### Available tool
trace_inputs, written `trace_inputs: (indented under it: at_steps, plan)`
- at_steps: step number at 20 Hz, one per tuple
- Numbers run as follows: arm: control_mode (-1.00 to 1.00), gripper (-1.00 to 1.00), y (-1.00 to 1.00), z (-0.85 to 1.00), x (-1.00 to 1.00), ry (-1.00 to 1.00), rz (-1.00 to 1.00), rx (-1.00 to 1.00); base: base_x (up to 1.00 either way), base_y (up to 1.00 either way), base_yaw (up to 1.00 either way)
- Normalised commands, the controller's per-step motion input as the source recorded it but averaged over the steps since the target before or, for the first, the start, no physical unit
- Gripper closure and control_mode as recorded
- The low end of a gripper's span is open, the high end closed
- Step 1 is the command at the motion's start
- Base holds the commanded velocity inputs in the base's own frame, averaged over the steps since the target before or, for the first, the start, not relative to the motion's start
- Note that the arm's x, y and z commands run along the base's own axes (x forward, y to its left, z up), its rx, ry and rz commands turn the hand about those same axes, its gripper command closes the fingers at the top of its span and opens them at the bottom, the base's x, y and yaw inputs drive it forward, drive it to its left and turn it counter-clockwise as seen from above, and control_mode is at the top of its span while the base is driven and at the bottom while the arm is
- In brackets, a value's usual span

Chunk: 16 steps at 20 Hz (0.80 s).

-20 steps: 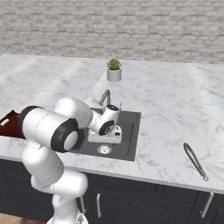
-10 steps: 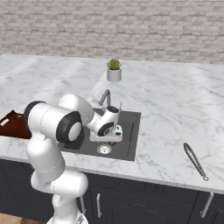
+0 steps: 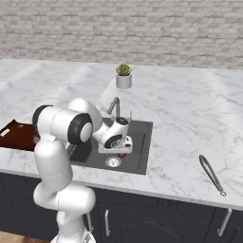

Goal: Pick up all produce items and place them in the sink. Turn on the sink faucet to wash them. Then turn the sink off and put them in the tray.

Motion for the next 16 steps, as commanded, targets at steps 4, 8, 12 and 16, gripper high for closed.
trace_inputs:
  at_steps: [4,8,12,16]
  plan:
    - [-1.0,-1.0,0.07,-0.16,0.32,0.0,0.0,0.0,0.0,0.0,0.0]
    - [-1.0,-1.0,0.0,-0.16,0.29,0.0,0.0,0.0,0.0,0.0,0.0]
    - [-1.0,-1.0,0.0,-0.16,0.25,0.0,-0.01,0.0,0.0,0.0,0.0]
    - [-1.0,-1.0,0.0,-0.18,0.29,0.0,-0.02,0.0,0.0,0.0,0.0]
